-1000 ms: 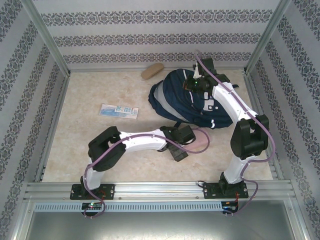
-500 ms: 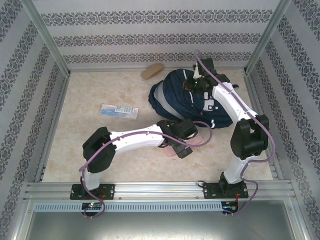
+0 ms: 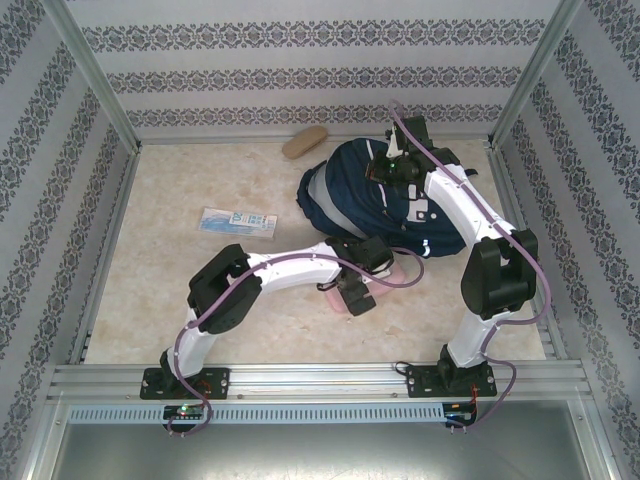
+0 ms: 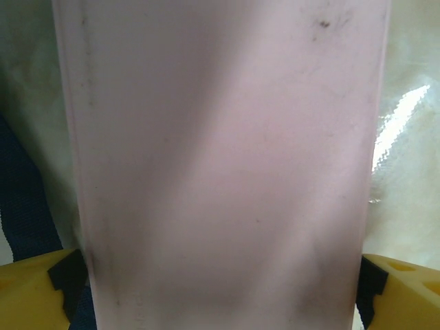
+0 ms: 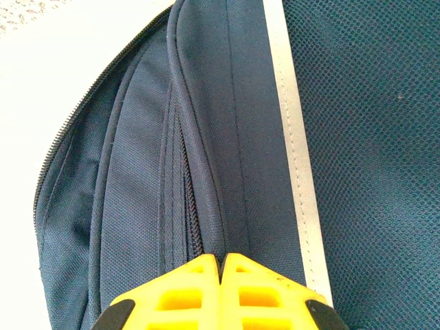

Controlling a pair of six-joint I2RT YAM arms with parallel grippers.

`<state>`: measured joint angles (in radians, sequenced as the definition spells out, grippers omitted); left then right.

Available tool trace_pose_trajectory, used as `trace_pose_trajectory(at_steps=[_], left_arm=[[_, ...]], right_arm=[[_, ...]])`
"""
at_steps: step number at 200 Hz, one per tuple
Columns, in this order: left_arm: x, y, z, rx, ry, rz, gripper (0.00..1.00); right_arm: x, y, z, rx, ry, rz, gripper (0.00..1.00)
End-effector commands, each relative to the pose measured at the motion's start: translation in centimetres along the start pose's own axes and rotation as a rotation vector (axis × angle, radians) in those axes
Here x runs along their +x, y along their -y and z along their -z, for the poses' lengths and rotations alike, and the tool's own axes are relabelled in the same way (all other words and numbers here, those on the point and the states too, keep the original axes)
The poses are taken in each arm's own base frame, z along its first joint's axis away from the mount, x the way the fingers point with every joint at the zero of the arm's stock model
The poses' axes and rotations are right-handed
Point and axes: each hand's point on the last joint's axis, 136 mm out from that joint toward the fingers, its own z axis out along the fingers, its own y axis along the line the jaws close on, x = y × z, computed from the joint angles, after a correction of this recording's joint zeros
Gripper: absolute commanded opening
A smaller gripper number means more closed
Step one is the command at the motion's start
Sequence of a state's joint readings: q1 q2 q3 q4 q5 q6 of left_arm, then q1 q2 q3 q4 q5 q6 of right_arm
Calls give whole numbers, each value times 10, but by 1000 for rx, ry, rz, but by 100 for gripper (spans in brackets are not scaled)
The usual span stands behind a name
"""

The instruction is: Pack the student bag

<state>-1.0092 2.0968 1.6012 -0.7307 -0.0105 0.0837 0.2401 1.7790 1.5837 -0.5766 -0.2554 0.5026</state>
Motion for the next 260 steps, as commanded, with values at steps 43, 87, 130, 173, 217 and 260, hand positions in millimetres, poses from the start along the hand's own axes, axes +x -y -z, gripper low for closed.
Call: trace_pose_trajectory(at_steps=[43,87,130,173,217,260], left_arm=[[20,7,-27,67,-112,-16,100],[19,2,-24,40,-98,4,89],[9,-12,25,-25,46,79,81],[27,-36,85,-75,151,215,76],[50,-85,127,-122,206,412,78],[42,-143,153,-163,262,589,78]], right_arm=[[5,16,7,82,-12,-31,1],[5,16,9,81,-8,-29,1],[5,16,13,76,7,-28,1],[9,16,14,63,17,-30,1],[16,5,17,14,14,-23,1],[28,-10,31,-11,21,25,0]])
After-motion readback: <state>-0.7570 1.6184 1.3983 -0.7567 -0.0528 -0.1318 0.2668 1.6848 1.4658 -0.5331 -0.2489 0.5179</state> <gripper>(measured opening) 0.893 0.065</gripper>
